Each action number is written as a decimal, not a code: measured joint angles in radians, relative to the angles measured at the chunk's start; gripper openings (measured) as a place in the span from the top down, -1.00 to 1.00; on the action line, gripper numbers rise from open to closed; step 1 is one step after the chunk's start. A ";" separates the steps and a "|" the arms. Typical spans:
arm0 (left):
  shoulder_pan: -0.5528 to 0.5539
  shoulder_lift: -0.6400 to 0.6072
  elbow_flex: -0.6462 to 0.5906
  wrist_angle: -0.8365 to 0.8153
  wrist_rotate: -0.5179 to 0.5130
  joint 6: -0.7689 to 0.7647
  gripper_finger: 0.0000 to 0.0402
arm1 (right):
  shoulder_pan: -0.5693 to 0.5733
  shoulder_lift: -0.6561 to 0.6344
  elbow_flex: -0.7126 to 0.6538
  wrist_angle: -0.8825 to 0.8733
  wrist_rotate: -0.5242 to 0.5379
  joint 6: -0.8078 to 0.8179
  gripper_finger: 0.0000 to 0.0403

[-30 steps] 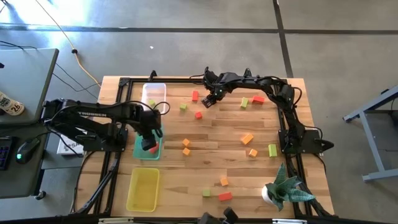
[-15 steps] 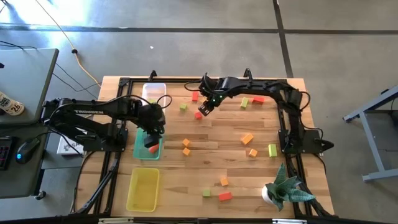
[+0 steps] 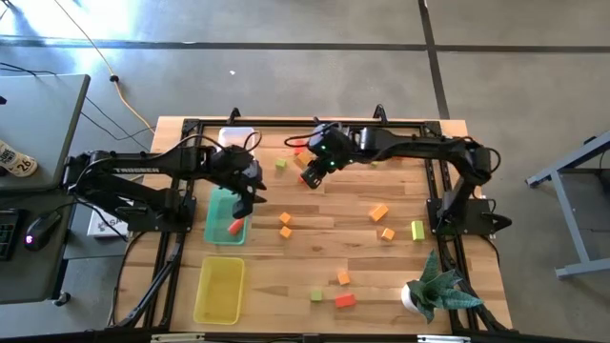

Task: Sort & place blocks by color
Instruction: Put the yellow rectangular block into the yellow bin

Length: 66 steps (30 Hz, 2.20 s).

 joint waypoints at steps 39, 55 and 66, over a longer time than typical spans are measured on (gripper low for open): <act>0.023 0.001 0.000 0.505 0.344 -0.279 0.10 | 0.301 -0.072 0.001 0.310 0.067 -0.017 0.49; 0.016 0.000 0.001 0.619 0.436 -0.349 0.15 | 0.338 -0.071 0.001 0.332 0.089 0.008 0.49; 0.016 -0.001 0.001 0.610 0.437 -0.321 0.45 | 0.337 -0.070 0.001 0.336 0.097 0.060 0.49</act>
